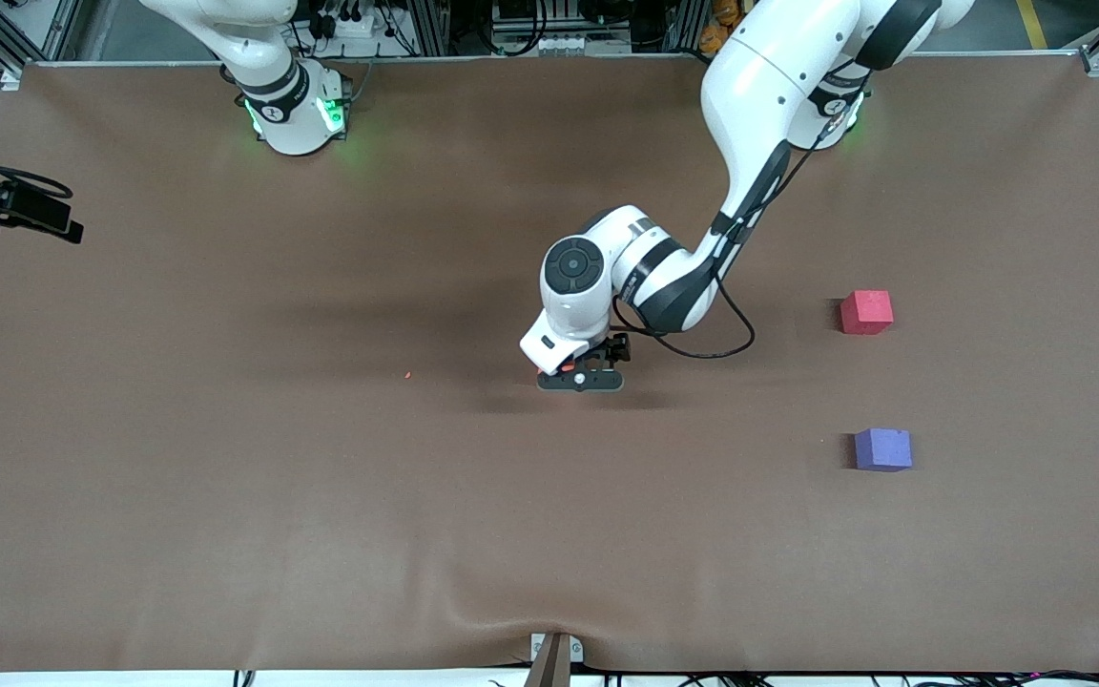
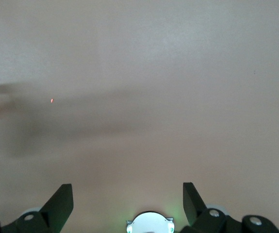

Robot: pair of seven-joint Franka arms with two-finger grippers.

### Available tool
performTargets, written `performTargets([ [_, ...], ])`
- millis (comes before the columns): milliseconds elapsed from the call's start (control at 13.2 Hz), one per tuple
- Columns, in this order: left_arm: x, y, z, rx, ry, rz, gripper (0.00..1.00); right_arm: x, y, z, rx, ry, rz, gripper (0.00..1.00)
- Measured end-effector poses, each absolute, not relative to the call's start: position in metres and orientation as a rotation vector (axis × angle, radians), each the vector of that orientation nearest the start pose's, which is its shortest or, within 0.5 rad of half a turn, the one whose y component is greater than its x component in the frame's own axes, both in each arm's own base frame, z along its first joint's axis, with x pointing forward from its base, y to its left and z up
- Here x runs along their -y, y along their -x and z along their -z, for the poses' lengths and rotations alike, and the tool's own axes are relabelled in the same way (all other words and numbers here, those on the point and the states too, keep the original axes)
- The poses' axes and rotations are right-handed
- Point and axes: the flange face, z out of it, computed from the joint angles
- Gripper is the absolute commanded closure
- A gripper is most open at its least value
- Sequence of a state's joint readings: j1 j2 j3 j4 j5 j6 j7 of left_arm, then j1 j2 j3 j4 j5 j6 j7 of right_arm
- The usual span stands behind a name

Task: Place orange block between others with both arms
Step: 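Lower the left gripper and grasp the orange cube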

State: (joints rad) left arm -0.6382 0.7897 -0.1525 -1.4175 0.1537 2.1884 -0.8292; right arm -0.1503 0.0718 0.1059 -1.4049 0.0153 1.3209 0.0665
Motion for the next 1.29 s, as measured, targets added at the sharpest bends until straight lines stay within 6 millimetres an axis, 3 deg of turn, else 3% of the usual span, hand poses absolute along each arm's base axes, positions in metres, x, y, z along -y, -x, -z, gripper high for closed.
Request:
performTargets([
  [227, 0.506, -0.539, -0.251, 0.041, 3.183, 0.014, 0.0, 0.031, -0.549, -0.642, -0.184, 3.105, -0.242, 0.0],
  [455, 0.513, -0.536, -0.257, 0.034, 3.198, 0.017, 0.0, 0.032, -0.549, -0.642, -0.189, 3.105, -0.241, 0.0],
  [607, 0.516, -0.532, -0.242, 0.029, 3.191, -0.001, 0.0, 0.033, -0.549, -0.642, -0.19, 3.105, -0.241, 0.0],
  [986, 0.518, -0.523, -0.185, 0.027, 3.177, -0.055, 0.0, 0.037, -0.548, -0.646, -0.202, 3.105, -0.225, 0.0],
  [1213, 0.521, -0.519, -0.174, 0.019, 3.175, -0.065, 0.0, 0.035, -0.549, -0.646, -0.196, 3.106, -0.225, 0.0],
  [1289, 0.521, -0.518, -0.173, 0.018, 3.176, -0.065, 0.06, 0.035, -0.549, -0.646, -0.196, 3.106, -0.225, 0.0],
])
